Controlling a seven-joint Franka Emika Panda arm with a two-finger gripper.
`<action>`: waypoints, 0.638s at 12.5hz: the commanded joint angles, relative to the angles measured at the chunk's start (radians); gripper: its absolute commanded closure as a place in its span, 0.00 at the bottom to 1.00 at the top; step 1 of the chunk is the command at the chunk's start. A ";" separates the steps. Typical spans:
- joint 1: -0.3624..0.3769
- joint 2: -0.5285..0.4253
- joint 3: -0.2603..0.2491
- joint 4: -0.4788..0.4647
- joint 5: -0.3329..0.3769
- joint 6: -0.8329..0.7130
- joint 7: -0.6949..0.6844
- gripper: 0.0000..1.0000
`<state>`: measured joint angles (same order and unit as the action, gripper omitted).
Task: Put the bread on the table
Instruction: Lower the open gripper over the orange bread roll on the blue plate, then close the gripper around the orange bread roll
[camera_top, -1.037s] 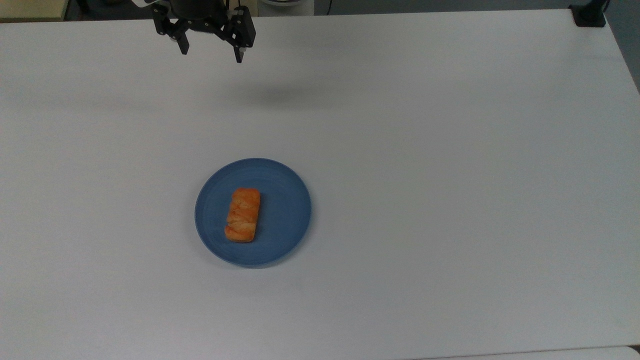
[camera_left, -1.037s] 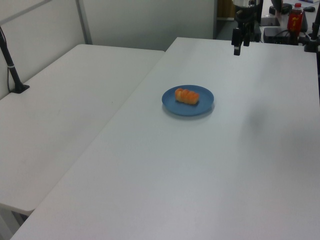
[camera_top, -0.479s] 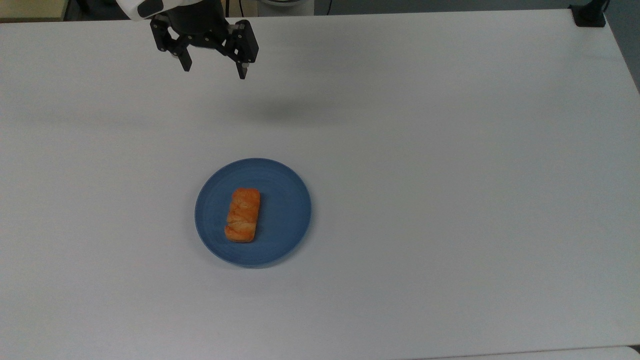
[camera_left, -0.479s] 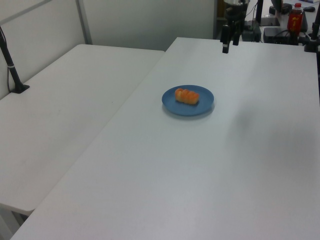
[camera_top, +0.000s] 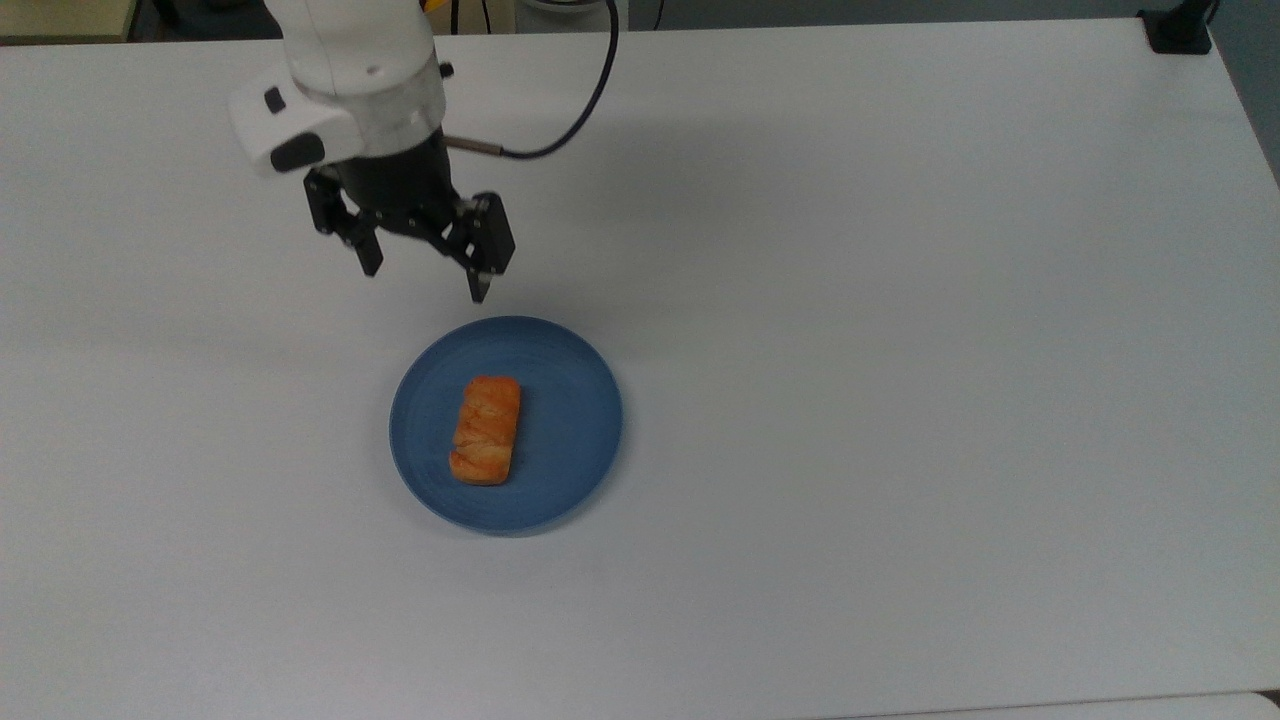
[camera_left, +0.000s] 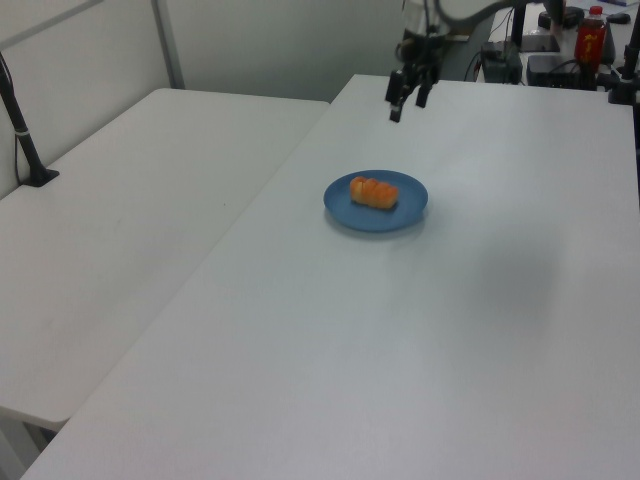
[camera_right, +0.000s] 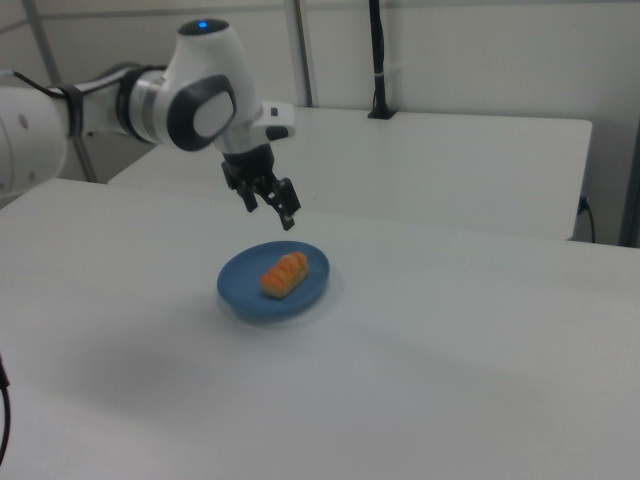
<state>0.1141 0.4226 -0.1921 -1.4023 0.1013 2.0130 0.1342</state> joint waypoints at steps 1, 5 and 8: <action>0.015 0.117 -0.010 0.058 0.020 0.130 0.031 0.00; 0.025 0.191 -0.006 0.069 0.018 0.176 0.031 0.00; 0.041 0.231 -0.006 0.065 0.014 0.179 0.031 0.00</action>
<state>0.1320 0.6109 -0.1872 -1.3602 0.1016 2.1828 0.1473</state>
